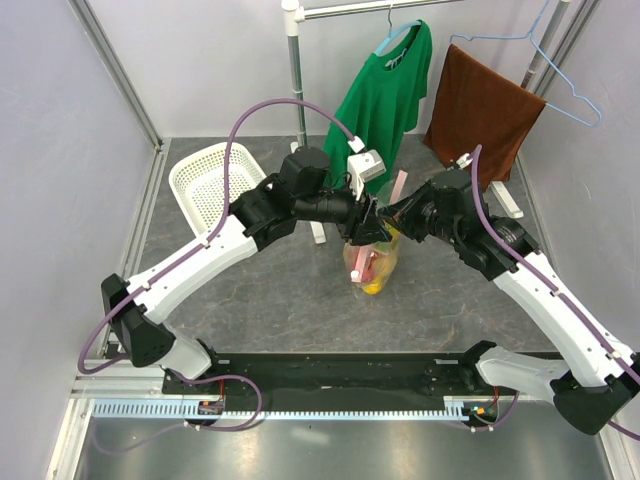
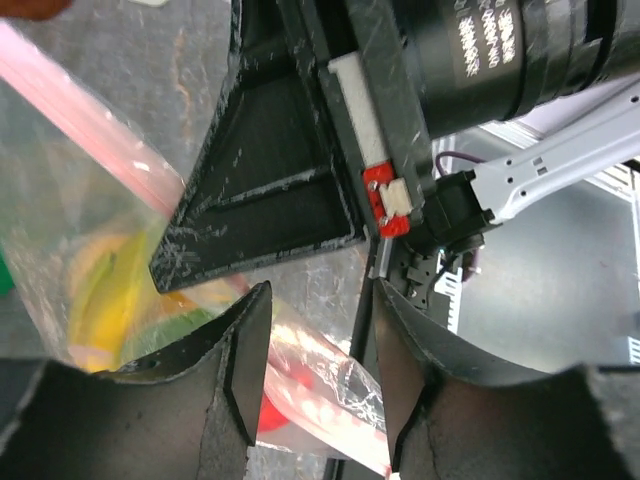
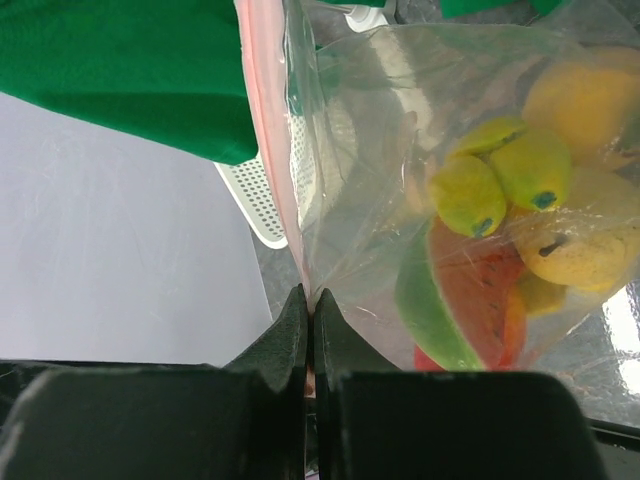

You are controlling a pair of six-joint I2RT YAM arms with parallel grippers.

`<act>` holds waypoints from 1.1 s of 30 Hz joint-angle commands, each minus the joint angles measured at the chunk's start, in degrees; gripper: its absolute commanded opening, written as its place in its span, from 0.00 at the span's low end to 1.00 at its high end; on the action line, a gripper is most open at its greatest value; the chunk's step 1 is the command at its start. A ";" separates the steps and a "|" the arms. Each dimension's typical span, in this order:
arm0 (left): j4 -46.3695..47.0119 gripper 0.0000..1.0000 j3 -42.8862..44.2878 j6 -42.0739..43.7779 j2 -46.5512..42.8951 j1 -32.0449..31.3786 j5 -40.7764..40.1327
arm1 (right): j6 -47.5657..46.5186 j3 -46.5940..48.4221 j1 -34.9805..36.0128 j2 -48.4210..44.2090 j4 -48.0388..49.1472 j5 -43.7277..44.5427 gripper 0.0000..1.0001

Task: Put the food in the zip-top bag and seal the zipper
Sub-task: Zip the zipper food storage bag at the center of the board.

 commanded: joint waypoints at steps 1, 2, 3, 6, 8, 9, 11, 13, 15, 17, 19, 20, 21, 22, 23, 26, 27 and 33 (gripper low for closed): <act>-0.79 0.50 3.60 4.01 1.17 -0.34 -5.24 | 1.48 -0.11 -0.12 -1.83 2.26 -0.04 0.00; -0.89 0.50 3.51 4.27 1.08 -0.34 -5.77 | 1.57 -0.29 -0.12 -2.09 2.35 0.22 0.00; -0.89 0.50 3.51 5.06 0.99 -0.34 -6.04 | 1.49 -0.37 -0.12 -2.27 2.17 0.40 0.00; -1.76 0.48 3.60 6.11 0.82 -0.34 -7.88 | 1.31 -0.81 -0.20 -2.97 1.82 1.10 0.00; -2.38 0.45 4.12 6.03 1.17 -0.25 -8.59 | 1.66 -0.81 -0.21 -2.97 1.91 0.93 0.00; -2.55 0.42 4.39 6.03 1.52 -0.25 -8.33 | 1.92 -0.81 -0.21 -2.80 2.00 0.84 0.00; -3.43 0.42 5.62 6.38 2.92 -0.86 -7.62 | 2.36 -0.90 -0.21 -2.45 2.35 0.41 0.00; -3.70 0.43 5.88 6.82 3.36 -1.74 -5.96 | 2.45 -0.90 -0.21 -2.27 2.44 0.40 0.00; -3.87 0.43 5.62 6.91 3.72 -2.36 -5.86 | 2.54 -0.90 -0.21 -2.36 2.44 0.40 0.00; -3.96 0.43 5.01 6.56 3.98 -2.53 -5.78 | 2.45 -0.90 -0.21 -2.71 2.44 0.40 0.00; -3.79 0.42 4.92 6.47 4.24 -2.45 -6.39 | 2.45 -0.99 -0.21 -3.06 2.35 0.49 0.00; -3.79 0.40 5.00 6.56 4.33 -2.53 -6.48 | 2.45 -1.16 -0.29 -3.06 2.44 0.49 0.00; -3.79 0.32 5.09 6.56 4.59 -2.53 -6.57 | 2.19 -1.34 -0.29 -3.32 2.44 0.40 0.00; -3.87 0.25 5.09 6.56 4.68 -2.45 -6.74 | 2.01 -1.52 -0.29 -3.67 2.26 0.40 0.00; -3.96 0.16 5.09 6.65 4.77 -2.45 -6.74 | 1.84 -1.69 -0.29 -3.85 2.26 0.49 0.00; -4.93 0.02 5.09 7.52 4.69 -2.18 -7.18 | 0.87 -2.22 -0.56 -5.08 2.17 0.93 0.00; -5.10 0.02 4.83 7.61 4.60 -2.10 -7.27 | 0.87 -2.48 -0.56 -5.34 2.26 0.93 0.00; -5.63 0.02 4.91 8.23 3.98 -1.92 -4.03 | -0.36 -2.92 -0.73 -6.58 2.35 0.84 0.09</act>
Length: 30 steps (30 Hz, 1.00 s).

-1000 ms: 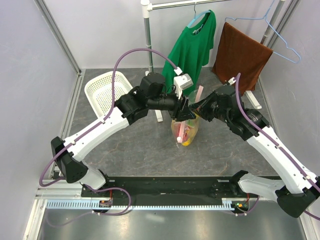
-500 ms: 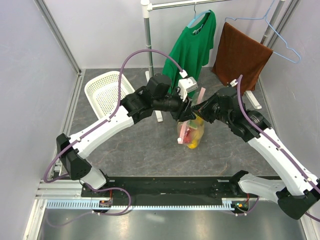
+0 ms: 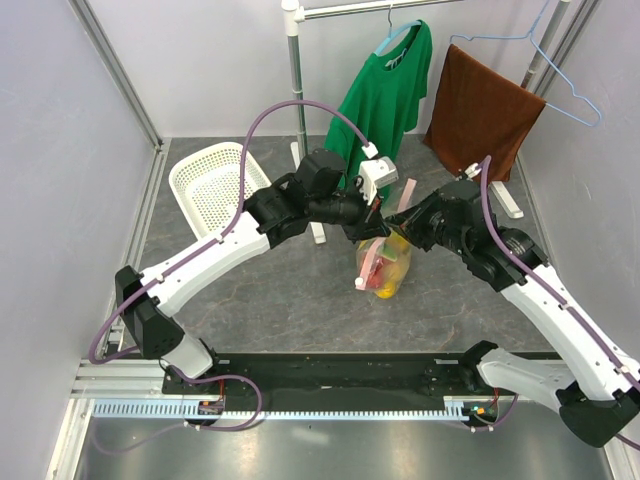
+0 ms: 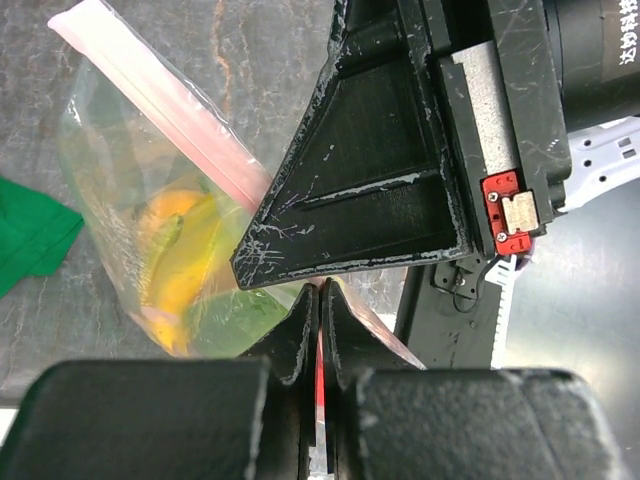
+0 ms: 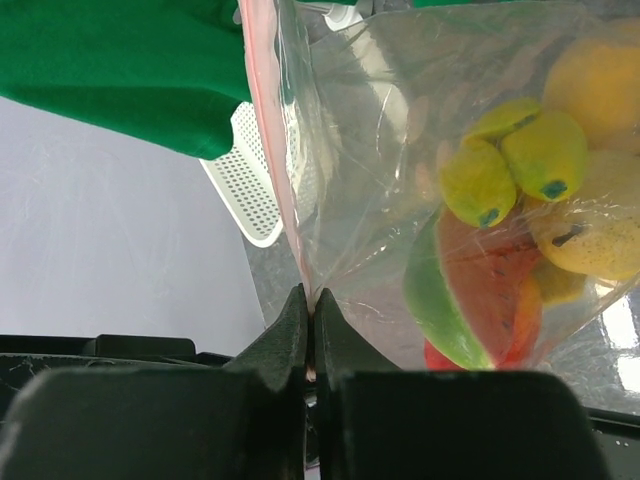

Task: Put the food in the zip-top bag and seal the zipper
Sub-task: Zip the zipper food storage bag at the center of the board.

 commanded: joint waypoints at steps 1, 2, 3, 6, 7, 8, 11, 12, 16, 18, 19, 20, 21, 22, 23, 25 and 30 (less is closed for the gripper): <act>-1.39 0.02 1.79 4.68 -0.39 0.07 2.52 | -1.34 0.46 -0.19 -2.79 3.70 0.56 0.18; -1.48 0.02 2.23 5.48 -0.57 0.16 3.04 | -3.70 0.46 -0.19 -3.06 3.70 1.52 0.25; -1.48 0.02 3.10 6.45 -0.83 0.16 3.57 | -5.46 0.55 -0.36 -3.67 4.05 2.14 0.40; -2.62 0.02 5.30 9.70 -1.36 0.51 3.92 | -14.86 0.47 -0.54 -5.17 5.54 5.83 0.69; -3.23 0.02 6.01 10.58 -1.18 0.77 4.01 | -17.41 0.38 -0.63 -6.39 6.33 6.18 0.76; -4.54 0.02 6.80 12.15 -1.10 0.86 4.01 | -20.39 0.38 -0.71 -7.10 6.95 6.36 0.82; -7.27 0.02 9.96 17.34 -0.31 1.13 4.63 | -33.66 1.78 -0.98 -8.86 9.50 2.68 0.98; -9.54 0.02 12.32 18.75 0.83 1.12 4.19 | -39.00 3.61 -0.89 -8.86 9.59 1.71 0.98; -11.85 0.02 17.96 25.86 4.08 1.65 2.26 | -45.19 10.64 -0.89 -6.58 6.44 2.05 0.98; -12.11 0.02 21.20 27.28 6.71 2.09 1.03 | -46.08 14.34 -1.06 -5.00 5.03 1.71 0.98; -12.11 0.02 22.44 27.98 7.60 2.35 1.02 | -47.04 15.22 -1.24 -4.73 5.02 -0.38 0.98; -12.11 0.02 23.58 28.25 8.56 2.53 0.68 | -47.40 16.80 -1.50 -4.47 5.11 -1.19 0.98; -12.29 0.02 25.68 28.69 9.70 2.79 0.15 | -47.66 17.86 -1.59 -3.77 5.46 -1.72 0.98; -12.38 0.02 26.57 29.74 11.37 2.88 -0.20 | -48.28 19.08 -1.68 -3.16 5.55 -1.81 0.98; -12.38 0.02 28.23 30.44 12.34 3.14 -0.90 | -48.80 21.88 -1.68 -2.54 5.55 -1.64 0.98; -12.12 0.02 29.91 32.81 14.62 4.02 -1.26 | -49.60 24.53 -1.86 -0.52 5.64 0.11 0.98; -10.80 0.02 35.71 37.74 17.89 6.66 1.46 | -45.75 28.24 -2.82 0.98 6.78 3.99 0.98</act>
